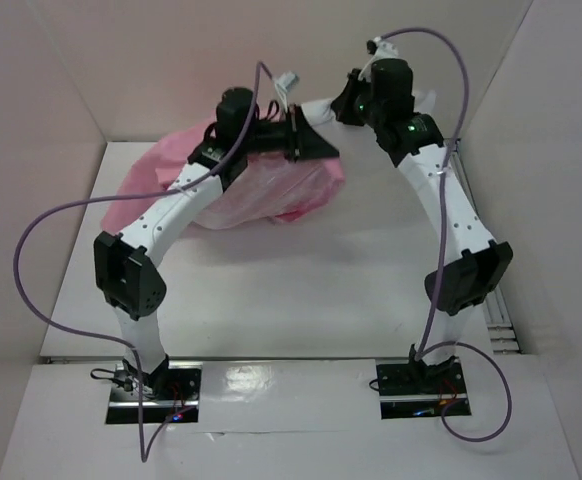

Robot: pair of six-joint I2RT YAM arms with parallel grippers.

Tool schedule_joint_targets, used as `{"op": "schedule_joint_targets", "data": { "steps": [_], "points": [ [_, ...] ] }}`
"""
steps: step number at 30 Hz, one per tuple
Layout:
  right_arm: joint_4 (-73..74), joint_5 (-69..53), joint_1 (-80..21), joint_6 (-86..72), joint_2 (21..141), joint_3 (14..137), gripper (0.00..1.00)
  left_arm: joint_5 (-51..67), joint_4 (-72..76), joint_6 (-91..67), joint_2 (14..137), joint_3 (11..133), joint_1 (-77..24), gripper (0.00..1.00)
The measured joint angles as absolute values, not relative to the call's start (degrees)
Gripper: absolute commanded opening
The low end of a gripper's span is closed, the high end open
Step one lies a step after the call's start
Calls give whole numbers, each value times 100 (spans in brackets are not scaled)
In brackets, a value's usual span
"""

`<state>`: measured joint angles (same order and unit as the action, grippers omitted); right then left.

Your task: Put the pillow into the pillowcase

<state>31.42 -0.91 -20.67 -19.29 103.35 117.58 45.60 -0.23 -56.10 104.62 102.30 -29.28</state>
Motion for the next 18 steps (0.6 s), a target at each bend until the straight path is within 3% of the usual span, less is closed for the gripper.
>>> {"op": "schedule_joint_targets", "data": {
  "steps": [2, 4, 9, 13, 17, 18],
  "points": [
    [2840, 56, -2082, -1918, 10022, 11736, 0, 4713, 108, -5577, 10630, 11214, -2930, 0],
    [2504, 222, -2294, -1900, 9472, 11218, 0, 4877, 353, -5603, 10379, 11275, -2950, 0],
    [1610, 346, -3330, -2099, 7787, 8388, 0, 5078, 1389, -5859, 8613, 7996, -3199, 0],
    [1002, 421, -3887, -2729, 7004, 5957, 0, 5019, 1876, -6281, 8075, 5419, -3616, 0],
    [1256, 329, -4147, -3457, 6901, 4388, 0, 4508, 1236, -6285, 8016, 4484, -4241, 0],
    [1315, 250, -4259, -3579, 6895, 4274, 0, 4340, 1048, -6239, 7964, 4442, -4366, 11]
  ]
}}
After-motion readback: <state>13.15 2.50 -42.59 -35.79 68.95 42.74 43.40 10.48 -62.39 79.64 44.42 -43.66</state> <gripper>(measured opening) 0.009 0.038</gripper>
